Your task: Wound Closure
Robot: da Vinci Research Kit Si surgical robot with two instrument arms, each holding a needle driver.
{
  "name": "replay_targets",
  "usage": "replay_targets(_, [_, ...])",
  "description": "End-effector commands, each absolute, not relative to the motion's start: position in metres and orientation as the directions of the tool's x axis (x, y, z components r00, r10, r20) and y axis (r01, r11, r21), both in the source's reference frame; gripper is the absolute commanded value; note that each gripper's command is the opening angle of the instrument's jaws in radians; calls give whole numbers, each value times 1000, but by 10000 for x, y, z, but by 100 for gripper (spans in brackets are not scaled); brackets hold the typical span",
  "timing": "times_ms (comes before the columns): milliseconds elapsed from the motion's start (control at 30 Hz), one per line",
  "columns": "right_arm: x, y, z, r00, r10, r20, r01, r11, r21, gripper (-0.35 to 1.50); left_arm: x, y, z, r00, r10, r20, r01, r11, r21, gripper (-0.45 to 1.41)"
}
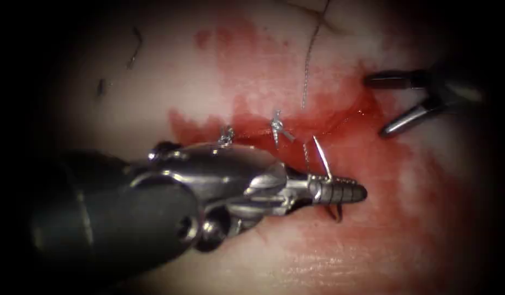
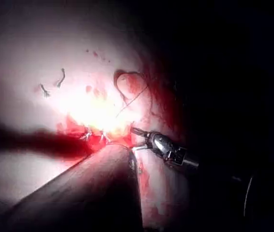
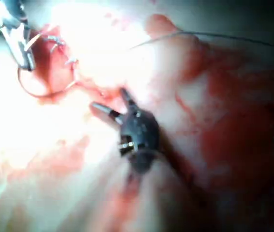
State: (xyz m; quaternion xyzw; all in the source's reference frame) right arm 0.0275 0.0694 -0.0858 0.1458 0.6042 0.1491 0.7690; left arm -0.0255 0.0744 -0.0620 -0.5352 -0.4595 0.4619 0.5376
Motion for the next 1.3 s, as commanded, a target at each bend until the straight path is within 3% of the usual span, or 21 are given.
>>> replay_targets(33, [283, 692, -851, 221, 408, -886, -51, 912, 407, 131, -260, 751, -621, 163, 987, 4, 21, 1, -1000, -35])
replay_targets(133, [284, 690, -849, 220, 411, -885, -49, 911, 410, 131, -253, 759, -641, 188, 982, 19, 99, 1, -995, -35])
replay_targets(233, [285, 689, -849, 216, 410, -886, -46, 911, 411, 131, -250, 760, -662, 187, 977, -100, 115, -123, -986, -35])
replay_targets(300, [287, 688, -848, 216, 410, -886, -44, 911, 410, 131, -255, 758, -679, 174, 854, -490, 52, -505, -861, -35])
replay_targets(367, [289, 687, -847, 215, 409, -887, -41, 911, 410, 131, -259, 756, -682, 119, 752, -648, 5, -653, -757, -35])
replay_targets(400, [289, 686, -847, 214, 408, -888, -39, 912, 409, 131, -264, 755, -683, 32, 619, -785, -46, -784, -620, -35])
replay_targets(500, [290, 684, -845, 214, 406, -889, -37, 912, 407, 131, -269, 756, -680, -98, 422, -901, -106, -905, -412, -35])
replay_targets(800, [291, 678, -844, 213, 401, -891, -30, 914, 405, 130, -261, 784, -677, -355, 73, -932, -182, -983, -8, -35])
replay_targets(1233, [263, 695, -870, 211, 462, -861, -54, 885, 462, 120, -265, 771, -660, -381, 14, -924, -198, -978, 67, -35])
replay_targets(1267, [256, 701, -879, 205, 503, -840, -60, 863, 502, 118, -265, 764, -650, -385, 4, -923, -196, -978, 77, -35])
replay_targets(1300, [251, 703, -887, 191, 574, -796, -74, 817, 571, 93, -265, 761, -641, -398, -6, -917, -198, -976, 93, -35])
